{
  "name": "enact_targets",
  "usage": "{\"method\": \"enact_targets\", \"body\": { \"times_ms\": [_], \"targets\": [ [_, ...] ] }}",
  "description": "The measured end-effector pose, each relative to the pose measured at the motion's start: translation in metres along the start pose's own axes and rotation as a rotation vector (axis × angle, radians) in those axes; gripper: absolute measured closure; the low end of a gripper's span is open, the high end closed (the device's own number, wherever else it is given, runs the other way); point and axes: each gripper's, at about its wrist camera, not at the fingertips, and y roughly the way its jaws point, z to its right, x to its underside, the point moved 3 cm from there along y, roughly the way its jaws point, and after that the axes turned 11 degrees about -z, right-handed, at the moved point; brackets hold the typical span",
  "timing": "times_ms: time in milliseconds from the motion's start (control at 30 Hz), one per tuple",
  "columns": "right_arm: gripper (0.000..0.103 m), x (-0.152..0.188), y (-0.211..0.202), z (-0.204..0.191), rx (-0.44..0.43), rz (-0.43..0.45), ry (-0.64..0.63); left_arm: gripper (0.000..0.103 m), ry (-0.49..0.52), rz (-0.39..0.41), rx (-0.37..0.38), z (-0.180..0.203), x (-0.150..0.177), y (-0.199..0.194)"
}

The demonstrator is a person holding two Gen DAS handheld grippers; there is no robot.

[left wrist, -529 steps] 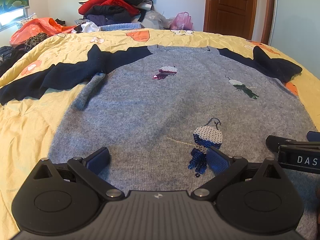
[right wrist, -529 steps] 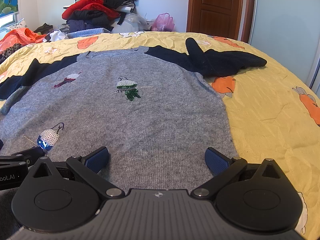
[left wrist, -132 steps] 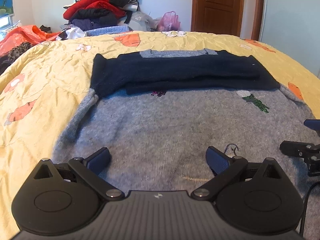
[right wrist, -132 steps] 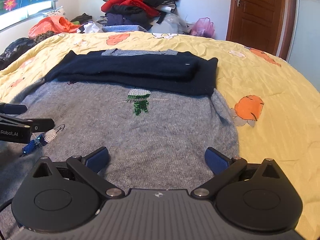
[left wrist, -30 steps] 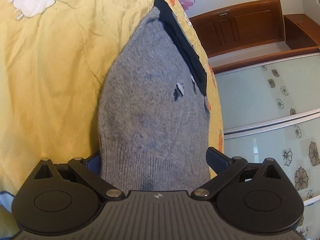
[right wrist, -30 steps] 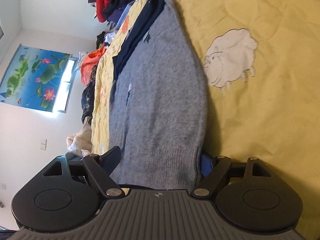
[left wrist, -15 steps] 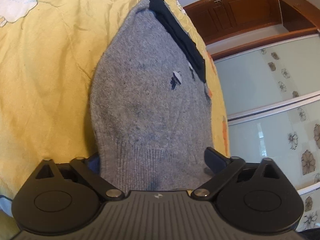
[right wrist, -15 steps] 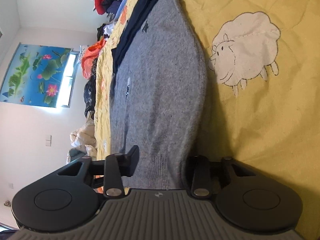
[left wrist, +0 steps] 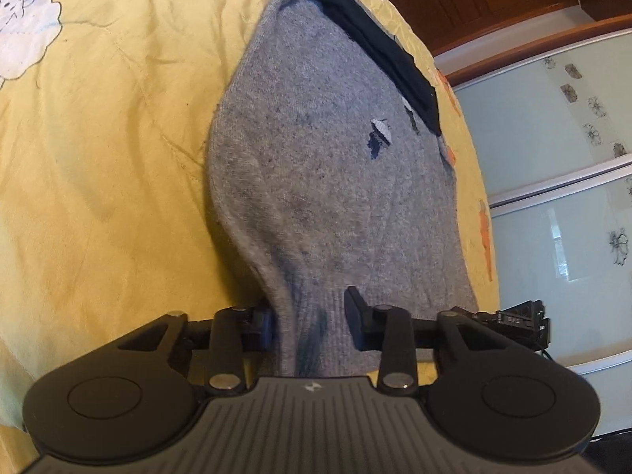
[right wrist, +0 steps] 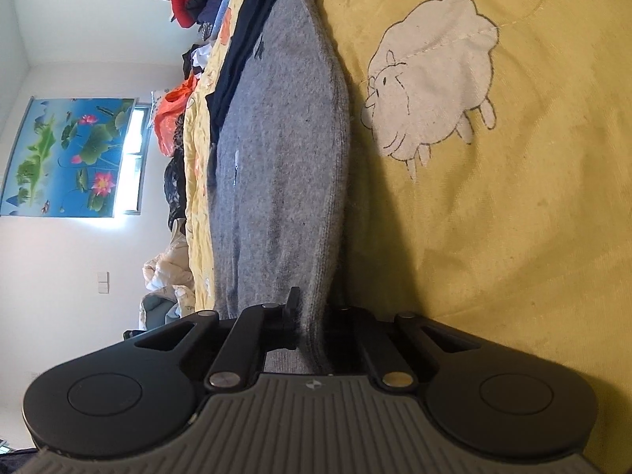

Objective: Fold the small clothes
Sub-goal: 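Grasp the sweater hem with both grippers and lift it toward the collar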

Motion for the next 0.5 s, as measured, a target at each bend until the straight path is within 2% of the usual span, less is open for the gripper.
{"method": "enact_targets", "body": {
  "times_ms": [33, 300, 400, 500],
  "targets": [
    [0.092, 0.000, 0.000, -0.001, -0.002, -0.004, -0.003, 0.090, 0.004, -0.005, -0.024, -0.001, 0.000, 0.001],
    [0.093, -0.003, 0.000, -0.002, 0.015, -0.036, -0.011, 0.093, 0.055, 0.010, -0.066, 0.000, 0.006, -0.004],
    [0.091, -0.001, 0.003, -0.009, 0.057, -0.048, -0.040, 0.094, 0.081, 0.042, -0.043, 0.006, 0.008, -0.011],
    [0.089, 0.002, -0.004, -0.015, 0.060, -0.016, -0.071, 0.094, 0.085, 0.097, 0.011, 0.011, 0.006, -0.025]
  ]
}}
